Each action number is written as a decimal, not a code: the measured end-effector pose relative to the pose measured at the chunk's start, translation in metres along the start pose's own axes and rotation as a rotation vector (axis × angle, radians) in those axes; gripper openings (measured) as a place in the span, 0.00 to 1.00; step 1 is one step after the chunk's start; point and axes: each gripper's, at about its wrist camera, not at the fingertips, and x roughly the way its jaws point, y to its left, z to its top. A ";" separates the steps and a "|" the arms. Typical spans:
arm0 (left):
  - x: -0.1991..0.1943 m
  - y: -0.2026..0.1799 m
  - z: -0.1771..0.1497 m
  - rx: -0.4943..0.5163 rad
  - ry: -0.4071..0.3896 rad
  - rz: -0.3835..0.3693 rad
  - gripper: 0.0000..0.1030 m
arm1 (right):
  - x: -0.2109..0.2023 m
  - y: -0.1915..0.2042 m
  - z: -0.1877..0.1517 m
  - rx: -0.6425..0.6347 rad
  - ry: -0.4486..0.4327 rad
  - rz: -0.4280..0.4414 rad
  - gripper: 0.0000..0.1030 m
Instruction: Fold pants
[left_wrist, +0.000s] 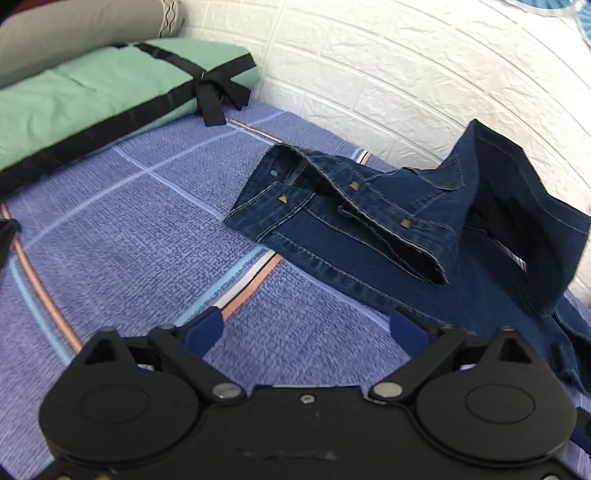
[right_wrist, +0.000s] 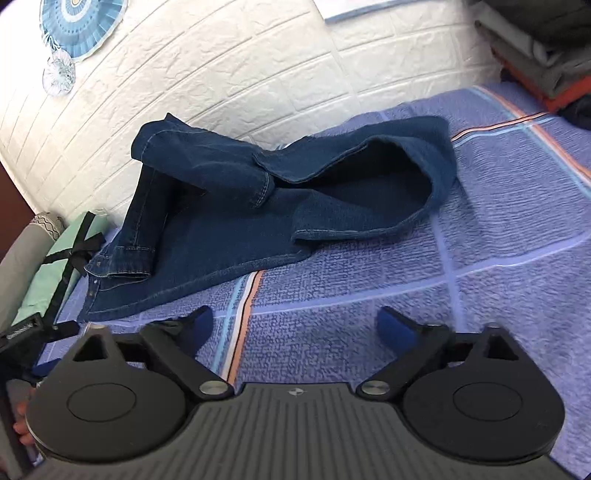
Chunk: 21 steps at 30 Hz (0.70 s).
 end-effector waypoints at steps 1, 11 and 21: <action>0.006 0.002 0.002 0.000 0.004 -0.004 0.78 | 0.004 0.002 0.001 -0.010 0.000 -0.005 1.00; 0.053 0.015 0.031 -0.012 -0.018 -0.014 0.45 | 0.028 0.003 0.014 0.012 -0.054 0.009 0.98; 0.087 -0.003 0.052 0.002 -0.070 0.042 0.43 | 0.053 0.001 0.029 0.043 -0.109 0.013 0.78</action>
